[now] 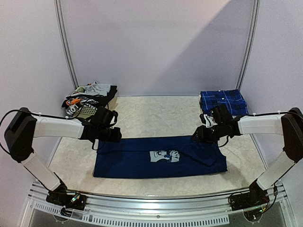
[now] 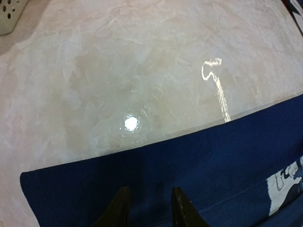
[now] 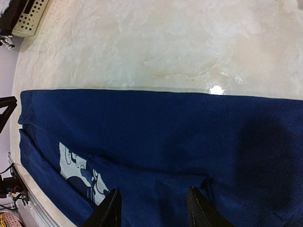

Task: Fold and stack the mixed laundry pile
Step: Rotate the rectangle-folded T-shirt at the center of the board.

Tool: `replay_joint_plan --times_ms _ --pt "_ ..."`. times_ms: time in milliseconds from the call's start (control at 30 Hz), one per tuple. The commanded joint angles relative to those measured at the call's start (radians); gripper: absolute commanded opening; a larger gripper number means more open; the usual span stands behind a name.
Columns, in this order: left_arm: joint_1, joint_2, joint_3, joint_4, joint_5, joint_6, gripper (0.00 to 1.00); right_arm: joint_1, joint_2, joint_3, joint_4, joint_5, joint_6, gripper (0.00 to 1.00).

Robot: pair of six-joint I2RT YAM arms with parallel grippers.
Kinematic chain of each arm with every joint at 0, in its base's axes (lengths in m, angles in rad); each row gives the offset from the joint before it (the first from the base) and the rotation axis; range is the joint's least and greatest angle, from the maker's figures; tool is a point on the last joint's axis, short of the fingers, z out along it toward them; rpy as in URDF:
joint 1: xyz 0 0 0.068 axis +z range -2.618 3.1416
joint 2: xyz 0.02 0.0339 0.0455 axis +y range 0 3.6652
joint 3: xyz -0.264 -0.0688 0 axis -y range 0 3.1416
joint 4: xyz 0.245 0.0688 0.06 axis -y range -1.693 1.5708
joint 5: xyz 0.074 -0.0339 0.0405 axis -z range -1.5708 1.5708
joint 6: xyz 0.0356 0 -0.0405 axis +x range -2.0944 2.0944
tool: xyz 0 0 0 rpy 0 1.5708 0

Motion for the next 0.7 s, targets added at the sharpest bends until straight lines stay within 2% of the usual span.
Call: replay_joint_plan --times_ms 0,233,367,533,667 --pt "-0.016 0.063 0.006 0.024 0.020 0.011 0.30 0.006 0.088 0.041 -0.003 0.039 -0.016 0.48" --pt "-0.023 0.123 -0.012 0.066 0.031 0.000 0.29 0.008 0.155 0.066 -0.047 0.096 -0.034 0.48" --pt "-0.026 0.143 -0.015 0.077 0.033 -0.003 0.29 0.025 0.164 0.072 -0.059 0.095 -0.038 0.44" --pt "-0.034 0.161 -0.017 0.090 0.036 -0.010 0.28 0.056 0.159 0.088 -0.080 0.113 -0.042 0.28" --pt "-0.038 0.169 -0.020 0.097 0.033 -0.014 0.27 0.084 0.150 0.101 -0.126 0.160 -0.040 0.11"
